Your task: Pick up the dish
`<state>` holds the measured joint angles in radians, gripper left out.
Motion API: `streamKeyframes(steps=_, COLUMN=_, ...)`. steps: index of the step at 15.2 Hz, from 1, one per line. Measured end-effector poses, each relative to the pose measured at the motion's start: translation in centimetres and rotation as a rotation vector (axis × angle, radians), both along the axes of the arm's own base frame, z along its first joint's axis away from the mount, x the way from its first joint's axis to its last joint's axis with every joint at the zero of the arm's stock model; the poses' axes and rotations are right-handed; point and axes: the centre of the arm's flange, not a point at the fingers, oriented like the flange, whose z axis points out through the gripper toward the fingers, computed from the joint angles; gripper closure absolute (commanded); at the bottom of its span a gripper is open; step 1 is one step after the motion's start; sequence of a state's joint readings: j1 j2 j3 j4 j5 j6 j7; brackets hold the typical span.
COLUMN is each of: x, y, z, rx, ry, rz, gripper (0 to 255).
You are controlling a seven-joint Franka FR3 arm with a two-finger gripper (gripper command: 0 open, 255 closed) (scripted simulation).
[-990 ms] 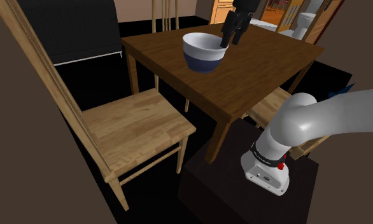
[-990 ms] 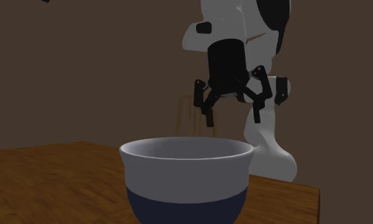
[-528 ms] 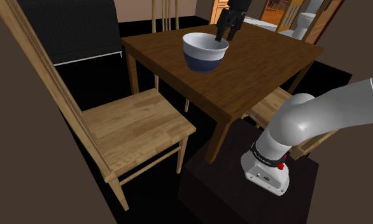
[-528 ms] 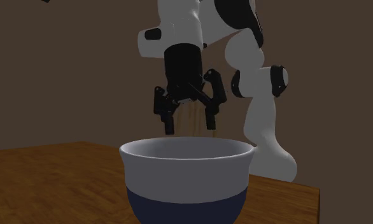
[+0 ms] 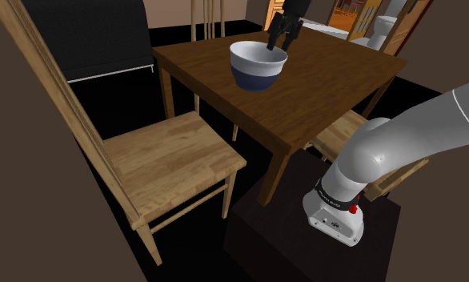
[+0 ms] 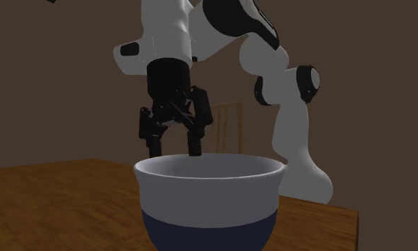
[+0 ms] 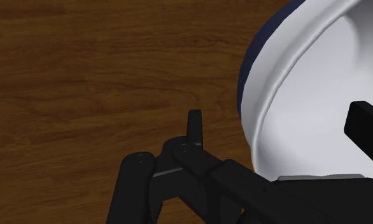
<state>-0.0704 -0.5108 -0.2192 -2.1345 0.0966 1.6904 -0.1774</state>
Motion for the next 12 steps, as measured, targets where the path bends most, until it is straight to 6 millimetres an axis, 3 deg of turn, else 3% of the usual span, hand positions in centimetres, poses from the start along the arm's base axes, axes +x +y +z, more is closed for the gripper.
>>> streamKeyframes(steps=5, x=0.2, y=0.0, z=-2.6, rx=0.0, ry=0.0, rz=-0.001, gripper=0)
streamKeyframes(steps=6, x=0.2, y=-0.1, z=-2.8, rx=0.0, ry=0.0, rz=-0.001, gripper=255)
streamKeyframes(steps=12, x=0.1, y=-0.1, z=-2.9, rx=0.0, ry=-0.001, rz=-0.001, gripper=255)
